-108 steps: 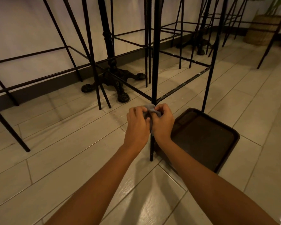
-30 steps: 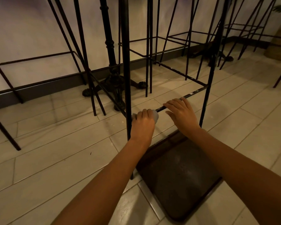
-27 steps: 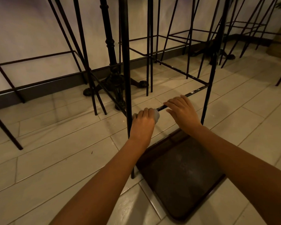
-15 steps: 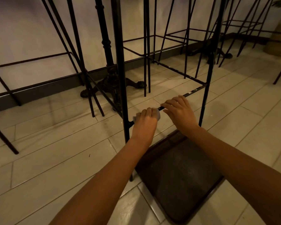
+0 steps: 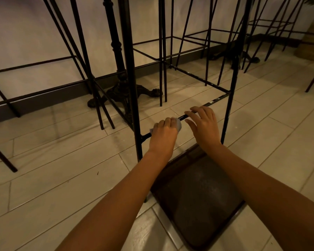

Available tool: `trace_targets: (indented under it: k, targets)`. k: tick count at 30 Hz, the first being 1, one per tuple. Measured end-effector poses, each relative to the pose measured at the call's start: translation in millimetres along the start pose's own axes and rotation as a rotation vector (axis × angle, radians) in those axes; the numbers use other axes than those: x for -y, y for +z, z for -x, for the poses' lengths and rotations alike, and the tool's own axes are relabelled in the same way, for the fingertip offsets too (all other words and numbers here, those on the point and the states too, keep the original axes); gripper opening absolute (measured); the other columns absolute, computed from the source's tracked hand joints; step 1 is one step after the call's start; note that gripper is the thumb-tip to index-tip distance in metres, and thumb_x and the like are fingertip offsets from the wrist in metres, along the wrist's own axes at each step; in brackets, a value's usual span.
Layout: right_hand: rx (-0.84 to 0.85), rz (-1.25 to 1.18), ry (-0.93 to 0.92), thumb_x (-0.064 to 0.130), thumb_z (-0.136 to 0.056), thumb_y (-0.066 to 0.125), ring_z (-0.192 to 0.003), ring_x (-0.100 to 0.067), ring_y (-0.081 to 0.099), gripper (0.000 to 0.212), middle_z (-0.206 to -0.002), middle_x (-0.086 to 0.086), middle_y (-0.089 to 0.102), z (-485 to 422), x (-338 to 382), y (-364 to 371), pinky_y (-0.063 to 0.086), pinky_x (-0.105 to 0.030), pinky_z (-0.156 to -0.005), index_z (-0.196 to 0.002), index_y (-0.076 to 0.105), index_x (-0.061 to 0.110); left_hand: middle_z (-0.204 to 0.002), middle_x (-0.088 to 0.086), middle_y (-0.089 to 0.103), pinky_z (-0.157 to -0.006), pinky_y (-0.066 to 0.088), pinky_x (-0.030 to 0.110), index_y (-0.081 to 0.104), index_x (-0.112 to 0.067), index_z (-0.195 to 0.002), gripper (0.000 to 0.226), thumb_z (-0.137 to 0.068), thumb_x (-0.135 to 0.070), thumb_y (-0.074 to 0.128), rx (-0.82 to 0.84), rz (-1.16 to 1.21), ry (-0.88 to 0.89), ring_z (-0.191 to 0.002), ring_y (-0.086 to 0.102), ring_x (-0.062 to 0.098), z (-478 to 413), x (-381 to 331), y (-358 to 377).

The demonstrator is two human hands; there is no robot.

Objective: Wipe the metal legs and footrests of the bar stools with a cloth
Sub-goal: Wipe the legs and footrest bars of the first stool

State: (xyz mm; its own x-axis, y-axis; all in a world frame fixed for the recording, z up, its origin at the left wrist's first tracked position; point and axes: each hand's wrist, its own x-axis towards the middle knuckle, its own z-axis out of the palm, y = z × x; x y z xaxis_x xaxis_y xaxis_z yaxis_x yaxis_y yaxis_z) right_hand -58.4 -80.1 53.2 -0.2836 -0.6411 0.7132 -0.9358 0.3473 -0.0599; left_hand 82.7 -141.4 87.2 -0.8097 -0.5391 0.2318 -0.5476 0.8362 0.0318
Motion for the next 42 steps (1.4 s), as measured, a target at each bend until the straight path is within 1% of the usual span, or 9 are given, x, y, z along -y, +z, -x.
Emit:
trace_targets:
  k: [3, 6, 9, 12, 20, 25, 30, 36, 42]
  targets:
    - [0.009, 0.013, -0.001, 0.018, -0.083, 0.064, -0.108, -0.031, 0.055, 0.028, -0.112, -0.011, 0.063, 0, -2, 1, 0.042, -0.044, -0.098, -0.111, 0.062, 0.014, -0.142, 0.016, 0.039, -0.110, 0.031, 0.039, 0.025, -0.002, -0.142, 0.065, -0.084, 0.001, 0.056, 0.009, 0.045, 0.030, -0.129, 0.040, 0.029, -2, -1, -2]
    - [0.022, 0.019, 0.009, 0.019, -0.085, 0.062, -0.110, -0.031, 0.054, 0.027, -0.113, -0.011, 0.062, -1, -2, 1, 0.041, -0.044, -0.100, -0.112, 0.061, 0.014, -0.145, 0.013, 0.035, -0.109, 0.034, 0.041, 0.020, -0.005, -0.144, 0.071, -0.083, -0.001, 0.058, 0.027, 0.006, 0.034, -0.129, 0.040, 0.028, 2, 3, -4]
    - [0.012, 0.020, 0.006, 0.019, -0.085, 0.062, -0.110, -0.031, 0.055, 0.027, -0.112, -0.011, 0.063, -1, 0, 1, 0.041, -0.045, -0.100, -0.112, 0.061, 0.014, -0.149, 0.009, 0.030, -0.110, 0.029, 0.050, 0.017, -0.011, -0.145, 0.077, -0.082, -0.003, 0.061, 0.033, -0.024, -0.072, -0.131, 0.037, 0.030, 13, 3, -4]
    - [0.016, 0.020, 0.003, 0.019, -0.086, 0.061, -0.110, -0.031, 0.054, 0.027, -0.113, -0.010, 0.063, -1, -1, 2, 0.041, -0.045, -0.100, -0.113, 0.061, 0.014, -0.150, 0.006, 0.028, -0.112, 0.025, 0.054, 0.017, -0.014, -0.146, 0.073, -0.085, -0.005, 0.058, -0.005, -0.022, -0.164, -0.132, 0.036, 0.033, 25, 4, -5]
    - [-0.029, 0.027, 0.004, 0.021, -0.086, 0.061, -0.110, -0.029, 0.053, 0.026, -0.113, -0.010, 0.062, -1, -5, 2, 0.042, -0.044, -0.100, -0.112, 0.061, 0.015, -0.144, 0.014, 0.036, -0.105, 0.037, 0.046, 0.024, -0.006, -0.142, 0.060, -0.088, -0.002, 0.051, -0.011, -0.015, -0.169, -0.125, 0.043, 0.032, 14, -2, -4]
    - [-0.050, 0.031, 0.030, 0.021, -0.086, 0.062, -0.108, -0.028, 0.053, 0.026, -0.111, -0.009, 0.063, -3, -10, 4, 0.042, -0.043, -0.099, -0.110, 0.062, 0.015, -0.142, 0.015, 0.038, -0.104, 0.037, 0.046, 0.024, -0.005, -0.141, 0.066, -0.084, -0.001, 0.058, 0.025, -0.008, -0.120, -0.125, 0.043, 0.033, -2, -14, -4]
    - [-0.039, 0.037, 0.022, 0.022, -0.086, 0.060, -0.104, -0.028, 0.057, 0.024, -0.107, -0.008, 0.065, -2, -12, 8, 0.042, -0.042, -0.098, -0.109, 0.062, 0.015, -0.139, 0.012, 0.043, -0.100, 0.042, 0.039, 0.026, -0.008, -0.141, 0.066, -0.084, -0.003, 0.059, 0.008, 0.045, -0.061, -0.118, 0.049, 0.029, -7, -9, -2]
    - [-0.048, -0.056, 0.021, 0.016, -0.085, 0.062, -0.102, -0.028, 0.058, 0.023, -0.105, -0.010, 0.064, -2, -11, 9, 0.045, -0.039, -0.093, -0.107, 0.063, 0.011, -0.136, 0.011, 0.046, -0.097, 0.043, 0.037, 0.027, -0.009, -0.141, 0.064, -0.085, -0.005, 0.058, -0.007, 0.037, -0.085, -0.115, 0.052, 0.029, -5, -7, 0]
    - [-0.037, -0.175, 0.044, 0.010, -0.084, 0.063, -0.102, -0.027, 0.056, 0.024, -0.106, -0.014, 0.062, -2, -9, 9, 0.048, -0.035, -0.088, -0.107, 0.063, 0.007, -0.138, 0.010, 0.043, -0.097, 0.043, 0.037, 0.024, -0.010, -0.143, 0.069, -0.084, -0.004, 0.060, 0.006, 0.053, -0.064, -0.118, 0.049, 0.029, -13, -13, -1]
